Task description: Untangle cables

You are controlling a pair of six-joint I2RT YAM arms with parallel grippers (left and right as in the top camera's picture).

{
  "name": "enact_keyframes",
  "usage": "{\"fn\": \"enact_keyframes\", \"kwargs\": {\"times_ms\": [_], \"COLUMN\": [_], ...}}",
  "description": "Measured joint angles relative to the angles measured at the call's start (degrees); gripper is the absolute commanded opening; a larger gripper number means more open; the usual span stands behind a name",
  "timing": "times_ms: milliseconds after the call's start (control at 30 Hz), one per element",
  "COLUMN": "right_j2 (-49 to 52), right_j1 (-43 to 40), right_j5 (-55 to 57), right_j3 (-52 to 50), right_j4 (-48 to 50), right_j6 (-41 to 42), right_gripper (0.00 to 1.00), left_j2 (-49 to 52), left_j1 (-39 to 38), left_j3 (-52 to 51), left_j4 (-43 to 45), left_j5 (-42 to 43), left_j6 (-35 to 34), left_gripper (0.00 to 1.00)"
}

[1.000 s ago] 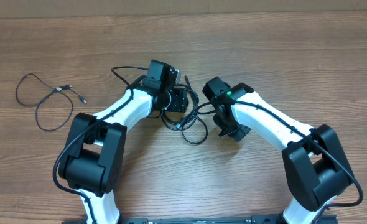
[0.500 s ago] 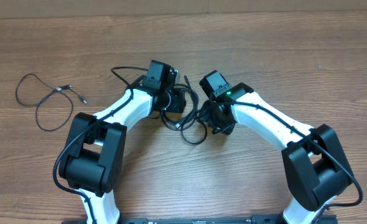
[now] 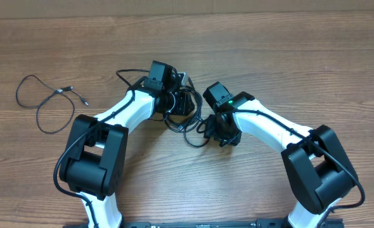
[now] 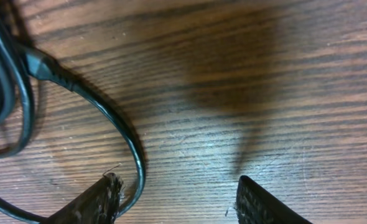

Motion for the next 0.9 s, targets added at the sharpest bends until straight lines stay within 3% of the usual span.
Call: {"fn": "enact_keyframes", "kwargs": {"times_ms": [533,600,667,900], "right_j2": [0.1,-0.3,-0.8,-1.7], "right_j1": [0.0,0.3,0.4,-1.0], "right_j5": [5.1,5.8,7.5,19.1], "right_j3": [-2.1,-3.0,-3.9,-5.1], "right_j4": [6.1,7.9,8.9,2.4], "right_j6": [-8.7,-10.1,-10.6,2.2], "right_gripper": [0.62,0.53,0.52,0.59], "left_j2": [0.0,0.0,0.0,0.0], "left_j1": [0.0,0.0,0.0,0.0], "left_j3": [0.0,0.0,0.0,0.0], "left_j4": [0.6,0.6,0.6,0.2], "left_j5": [-1.3,-1.7,-1.8,-3.4], "left_j6": [0.1,0.1,0.1,0.1], "left_gripper": [0.52,0.52,0.51,0.51]}}
